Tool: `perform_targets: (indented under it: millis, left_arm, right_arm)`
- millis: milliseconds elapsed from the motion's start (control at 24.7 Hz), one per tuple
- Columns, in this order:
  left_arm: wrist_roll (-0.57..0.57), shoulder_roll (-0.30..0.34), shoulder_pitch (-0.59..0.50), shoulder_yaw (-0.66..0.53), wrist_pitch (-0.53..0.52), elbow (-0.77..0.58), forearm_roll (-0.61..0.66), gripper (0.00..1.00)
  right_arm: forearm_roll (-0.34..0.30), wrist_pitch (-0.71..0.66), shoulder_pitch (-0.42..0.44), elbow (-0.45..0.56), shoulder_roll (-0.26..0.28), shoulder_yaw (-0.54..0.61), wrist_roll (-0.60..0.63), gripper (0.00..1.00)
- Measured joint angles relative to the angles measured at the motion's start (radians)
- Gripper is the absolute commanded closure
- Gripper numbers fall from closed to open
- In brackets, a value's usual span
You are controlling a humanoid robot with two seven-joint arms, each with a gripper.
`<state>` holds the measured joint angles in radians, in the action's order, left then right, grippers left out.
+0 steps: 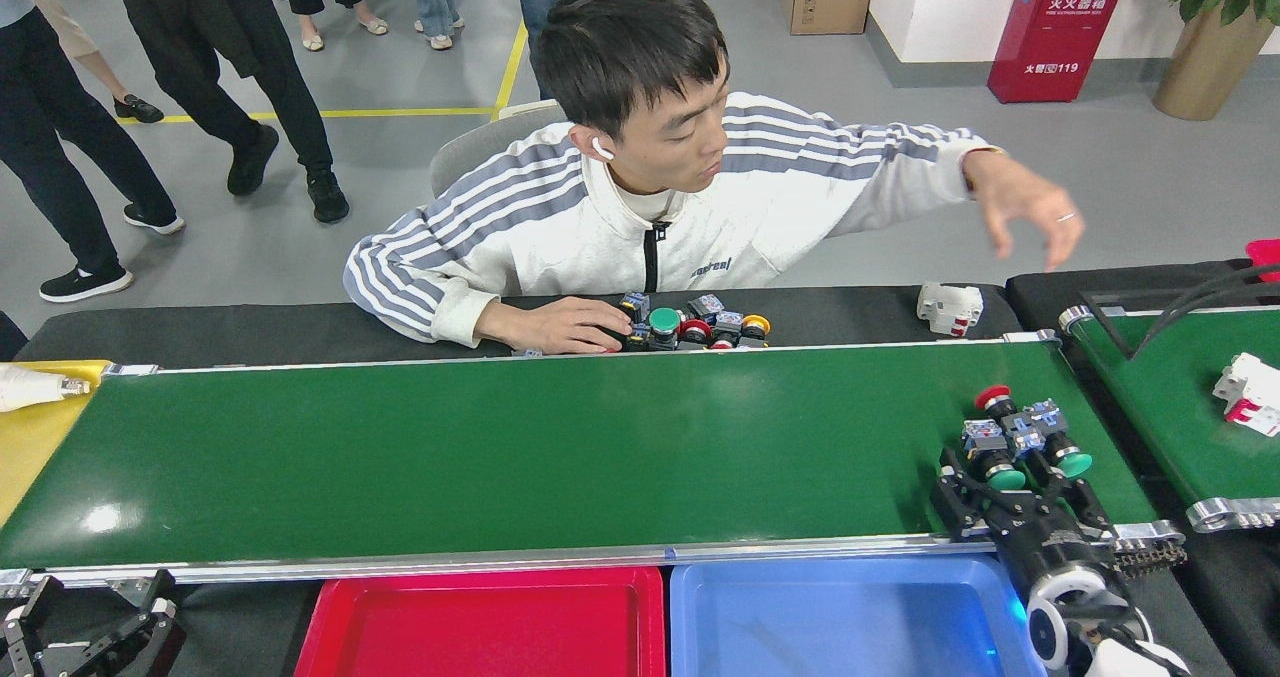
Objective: Pick switch part from conveyor to tray
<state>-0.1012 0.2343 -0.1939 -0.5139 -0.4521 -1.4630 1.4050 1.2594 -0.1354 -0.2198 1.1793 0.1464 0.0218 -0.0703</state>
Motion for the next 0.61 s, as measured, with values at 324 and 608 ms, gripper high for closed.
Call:
perform_targets:
  millis: [324,608]
  left_arm:
    - [0.000,0.000,0.000,0.006,-0.003,-0.001,0.000,0.00]
    - [0.000,0.001,-0.001,0.009,-0.012,-0.001,0.000,0.00]
  right_arm:
    - [-0.001,-0.046,-0.001,0.014,0.001,-0.014,-0.003,0.98]
    - [-0.001,-0.359,0.085,0.253,-0.010,-0.087,0.022,0.97]
